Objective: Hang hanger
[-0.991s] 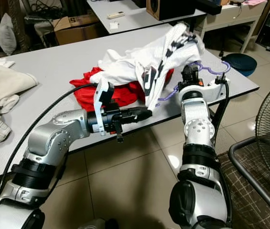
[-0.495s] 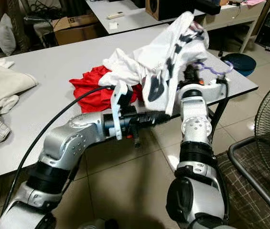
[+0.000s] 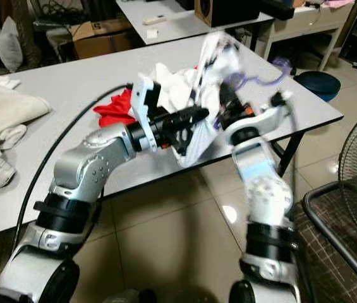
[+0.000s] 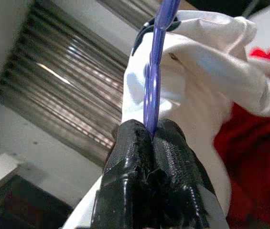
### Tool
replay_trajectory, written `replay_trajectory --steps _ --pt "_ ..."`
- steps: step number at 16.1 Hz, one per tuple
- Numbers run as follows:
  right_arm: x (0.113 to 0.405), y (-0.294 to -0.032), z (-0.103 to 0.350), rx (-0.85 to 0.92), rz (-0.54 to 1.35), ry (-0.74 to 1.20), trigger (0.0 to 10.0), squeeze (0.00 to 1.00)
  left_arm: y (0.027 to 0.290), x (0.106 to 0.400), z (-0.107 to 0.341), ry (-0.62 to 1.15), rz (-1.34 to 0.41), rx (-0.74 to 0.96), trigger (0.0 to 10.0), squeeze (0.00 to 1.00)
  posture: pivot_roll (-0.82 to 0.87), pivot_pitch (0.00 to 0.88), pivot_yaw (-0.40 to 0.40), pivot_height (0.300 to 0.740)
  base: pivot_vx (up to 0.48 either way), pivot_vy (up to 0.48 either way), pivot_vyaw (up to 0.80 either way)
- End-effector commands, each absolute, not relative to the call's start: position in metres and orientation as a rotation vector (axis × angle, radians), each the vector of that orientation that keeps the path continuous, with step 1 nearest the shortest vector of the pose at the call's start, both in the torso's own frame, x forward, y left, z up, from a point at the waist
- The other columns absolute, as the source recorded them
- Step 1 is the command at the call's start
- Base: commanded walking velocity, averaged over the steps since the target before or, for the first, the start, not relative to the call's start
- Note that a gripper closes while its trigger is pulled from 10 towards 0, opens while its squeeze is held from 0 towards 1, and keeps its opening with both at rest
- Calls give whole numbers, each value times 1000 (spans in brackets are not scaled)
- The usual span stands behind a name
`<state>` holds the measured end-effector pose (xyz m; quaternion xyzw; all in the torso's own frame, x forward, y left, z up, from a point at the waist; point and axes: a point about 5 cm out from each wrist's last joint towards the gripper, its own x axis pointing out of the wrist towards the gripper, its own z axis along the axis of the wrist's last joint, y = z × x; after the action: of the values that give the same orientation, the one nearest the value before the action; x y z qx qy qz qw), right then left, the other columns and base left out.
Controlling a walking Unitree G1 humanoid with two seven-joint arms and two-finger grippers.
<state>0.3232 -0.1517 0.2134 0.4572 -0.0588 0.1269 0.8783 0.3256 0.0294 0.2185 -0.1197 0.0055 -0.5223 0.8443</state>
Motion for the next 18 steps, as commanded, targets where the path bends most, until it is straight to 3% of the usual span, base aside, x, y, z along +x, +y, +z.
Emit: replay_trajectory --steps 1,3,4,6,9,10,11,12,14,17,18 --pt "317 -145 217 947 304 -111 10000 0 30 328 227 -17 -1084 -235 10000 0 -88 0 111 740 0 0 0" --pt "312 -148 217 940 294 -111 10000 0 29 323 228 -22 -1126 -237 10000 0 -92 0 113 740 0 0 0" --pt "309 -151 217 942 284 -112 10000 0 29 319 230 -18 -1158 -251 10000 1000 -94 0 112 740 0 0 0" --pt "301 -160 218 942 257 -107 10000 0 33 305 240 -24 -1268 -246 10000 1000 -87 0 103 740 0 0 0" --pt "297 -169 219 886 260 -104 10000 0 47 302 262 -110 -1271 -264 10000 1000 -77 0 96 740 0 0 0" --pt "291 -174 225 848 293 -119 10000 0 56 305 268 -145 -1223 -269 10000 592 -73 0 93 740 0 0 0" --pt "272 -183 239 665 420 -141 10000 0 84 314 278 -189 -1068 -234 10000 0 -70 0 94 740 0 0 0" --pt "263 -183 245 571 480 -143 10000 0 95 317 277 -193 -1006 -196 10000 0 -73 0 99 740 0 0 0" --pt "234 -176 266 293 668 -172 10000 0 141 328 272 -180 -763 -154 10000 0 -80 0 107 740 0 0 400" --pt "213 -162 269 203 833 -152 10000 0 186 326 256 -107 -574 -60 10000 0 -72 0 101 740 0 0 800" --pt "204 -156 269 200 912 -142 10000 0 204 309 240 -43 -571 75 10000 0 -55 0 89 740 0 0 800"
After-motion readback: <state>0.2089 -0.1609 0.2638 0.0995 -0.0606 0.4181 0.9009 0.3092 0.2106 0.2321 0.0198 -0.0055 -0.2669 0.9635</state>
